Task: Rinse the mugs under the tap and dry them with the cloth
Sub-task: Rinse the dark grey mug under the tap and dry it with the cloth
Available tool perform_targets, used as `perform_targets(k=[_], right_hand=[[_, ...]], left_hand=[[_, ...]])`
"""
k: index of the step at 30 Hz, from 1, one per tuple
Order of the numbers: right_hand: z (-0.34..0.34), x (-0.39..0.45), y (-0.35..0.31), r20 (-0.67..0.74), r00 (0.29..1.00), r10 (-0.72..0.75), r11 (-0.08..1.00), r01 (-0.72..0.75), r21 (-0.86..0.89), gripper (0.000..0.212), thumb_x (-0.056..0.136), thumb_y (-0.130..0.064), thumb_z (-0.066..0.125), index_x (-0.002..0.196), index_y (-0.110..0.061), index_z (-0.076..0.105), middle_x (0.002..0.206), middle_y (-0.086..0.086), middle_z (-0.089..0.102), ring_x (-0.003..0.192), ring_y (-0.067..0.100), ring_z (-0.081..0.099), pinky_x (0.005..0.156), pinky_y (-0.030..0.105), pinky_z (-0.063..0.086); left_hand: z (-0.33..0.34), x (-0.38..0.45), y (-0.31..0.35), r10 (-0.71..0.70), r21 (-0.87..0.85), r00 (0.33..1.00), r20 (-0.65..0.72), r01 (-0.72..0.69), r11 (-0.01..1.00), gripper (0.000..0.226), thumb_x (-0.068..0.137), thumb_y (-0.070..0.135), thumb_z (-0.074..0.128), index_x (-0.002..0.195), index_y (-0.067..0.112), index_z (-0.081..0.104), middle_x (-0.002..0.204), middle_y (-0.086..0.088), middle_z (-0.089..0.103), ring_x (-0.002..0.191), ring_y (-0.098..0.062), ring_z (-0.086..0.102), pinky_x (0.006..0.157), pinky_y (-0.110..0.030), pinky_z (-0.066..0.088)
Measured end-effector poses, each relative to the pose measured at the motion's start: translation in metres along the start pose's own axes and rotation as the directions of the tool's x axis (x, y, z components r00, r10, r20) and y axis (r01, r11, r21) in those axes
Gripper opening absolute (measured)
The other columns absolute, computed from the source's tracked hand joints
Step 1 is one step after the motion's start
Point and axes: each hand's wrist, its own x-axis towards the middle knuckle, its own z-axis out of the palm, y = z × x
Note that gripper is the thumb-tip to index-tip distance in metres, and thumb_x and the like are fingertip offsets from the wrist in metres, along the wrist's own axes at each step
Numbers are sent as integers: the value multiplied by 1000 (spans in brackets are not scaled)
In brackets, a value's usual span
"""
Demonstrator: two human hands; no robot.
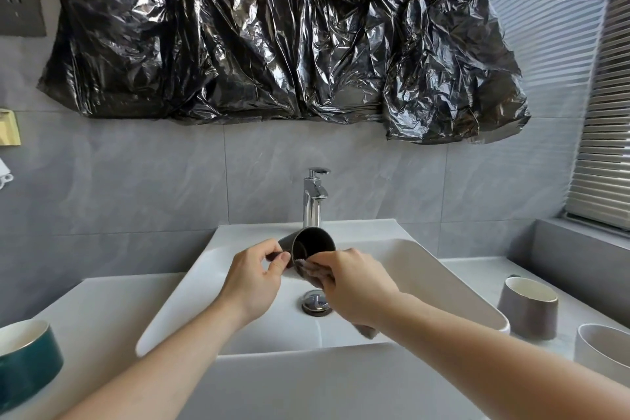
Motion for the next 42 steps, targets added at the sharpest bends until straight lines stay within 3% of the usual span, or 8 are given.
perform_targets(k=[5,10,15,21,27,32,37,42], right_hand=[[-2,3,12,7,999,-37,954,38,-297,32,90,-12,55,117,-27,65,106,5,71,95,38,66,67,35,36],[6,17,5,-93,961,260,965,-256,46,30,80,-13,53,102,-21,71,85,7,65,78,36,55,64,32,40],[10,34,-19,126,803,583,603,-531,595,20,86,-14,52,90,-14,72,82,4,68,88,30,67,75,32,56],[7,37,-28,337,856,391,177,-429,886,24,100,-8,51,99,-9,75,93,18,75,79,32,71,75,45,64],[4,19,-17,186,958,220,459,-270,846,24,94,-15,59,96,-26,81,90,2,82,82,14,73,77,31,59],[-2,1,4,-21,995,96,934,-83,347,34,83,-23,61,106,-40,78,92,-18,79,88,5,71,81,26,58],[-8,-6,32,-123,990,64,998,-62,25,44,85,-30,60,123,-50,69,97,-8,79,88,22,70,67,28,47],[3,5,28,-300,913,275,947,-203,248,27,78,-32,60,100,-35,75,80,-3,76,79,28,68,69,36,57]], left_hand=[[6,-1,5,7,47,998,56,-9,999,26,101,21,62,76,13,62,79,-7,67,83,-26,57,78,-36,47],[7,-3,6,8,58,993,118,-15,998,26,101,23,62,77,13,66,80,-1,72,85,-17,64,82,-33,50],[9,-5,6,41,35,984,174,-47,998,25,101,21,60,78,15,68,80,4,72,80,-9,63,73,-22,48],[2,-3,1,62,-37,986,158,-56,998,22,102,14,57,85,10,69,86,-3,68,80,-13,57,74,-28,45],[-2,1,-2,9,-46,999,49,-6,999,27,102,18,59,77,15,68,76,3,72,85,-20,67,84,-37,56],[-1,0,-1,0,-22,1000,19,0,1000,29,100,21,61,72,16,63,70,-1,65,75,-22,59,72,-34,46],[7,0,2,-2,-26,996,88,4,1000,31,101,20,61,70,17,59,67,4,60,72,-19,51,72,-35,43],[10,0,-1,-2,-41,985,171,9,999,29,102,22,61,74,15,66,72,3,66,71,-16,52,73,-35,44]])
